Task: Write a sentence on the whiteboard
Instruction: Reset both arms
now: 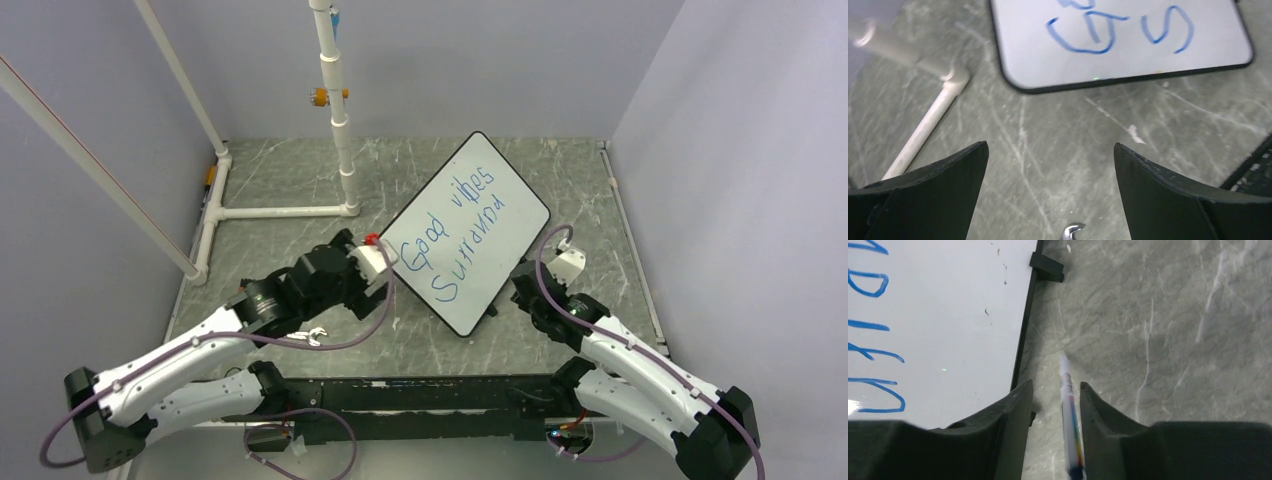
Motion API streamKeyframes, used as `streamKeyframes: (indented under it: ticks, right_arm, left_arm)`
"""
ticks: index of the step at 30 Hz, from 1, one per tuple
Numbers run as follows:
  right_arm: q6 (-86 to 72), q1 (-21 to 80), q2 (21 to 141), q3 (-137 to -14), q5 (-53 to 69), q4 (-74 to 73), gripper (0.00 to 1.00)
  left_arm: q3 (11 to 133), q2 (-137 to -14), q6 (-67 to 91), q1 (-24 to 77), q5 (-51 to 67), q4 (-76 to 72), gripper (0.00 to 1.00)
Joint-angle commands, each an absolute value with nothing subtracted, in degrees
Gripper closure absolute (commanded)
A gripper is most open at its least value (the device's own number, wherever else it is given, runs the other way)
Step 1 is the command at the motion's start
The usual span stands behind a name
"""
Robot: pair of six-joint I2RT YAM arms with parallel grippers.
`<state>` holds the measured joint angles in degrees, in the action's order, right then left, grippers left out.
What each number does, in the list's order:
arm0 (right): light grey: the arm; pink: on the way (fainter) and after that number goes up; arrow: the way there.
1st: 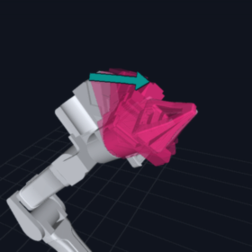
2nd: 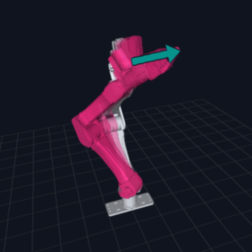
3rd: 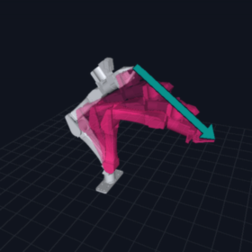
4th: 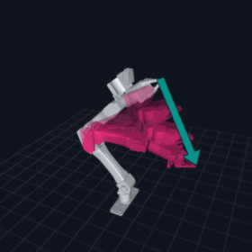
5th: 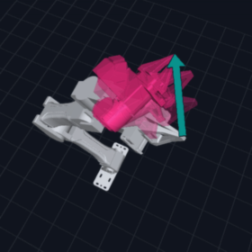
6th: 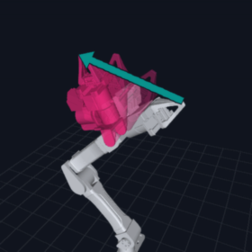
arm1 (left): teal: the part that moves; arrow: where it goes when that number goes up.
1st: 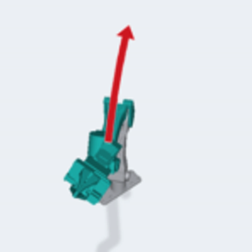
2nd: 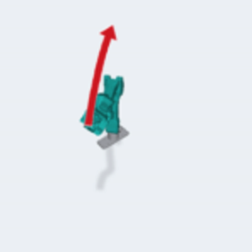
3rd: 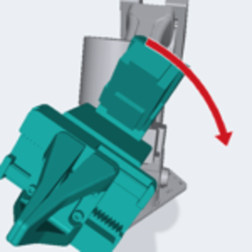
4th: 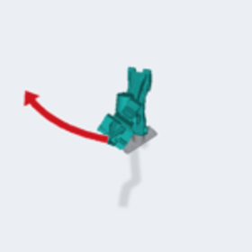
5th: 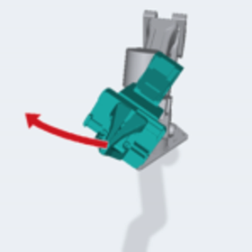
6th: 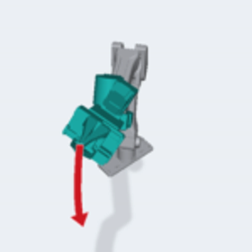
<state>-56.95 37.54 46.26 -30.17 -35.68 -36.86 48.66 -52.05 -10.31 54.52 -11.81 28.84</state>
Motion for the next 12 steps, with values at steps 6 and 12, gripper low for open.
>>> streamKeyframes:
  ticks: [6, 12]
  right_arm:
    - [-54.39, 37.27, 45.99, -28.89, -35.01, -29.60, 0.10]
    - [-54.78, 37.29, 46.18, -29.39, -35.27, -30.01, 0.00]
  left_arm:
    - [39.99, -42.92, -10.24, 48.70, -17.98, 23.50, 0.00]
    - [40.17, -43.44, -10.38, 48.08, -18.27, 24.12, 0.01]
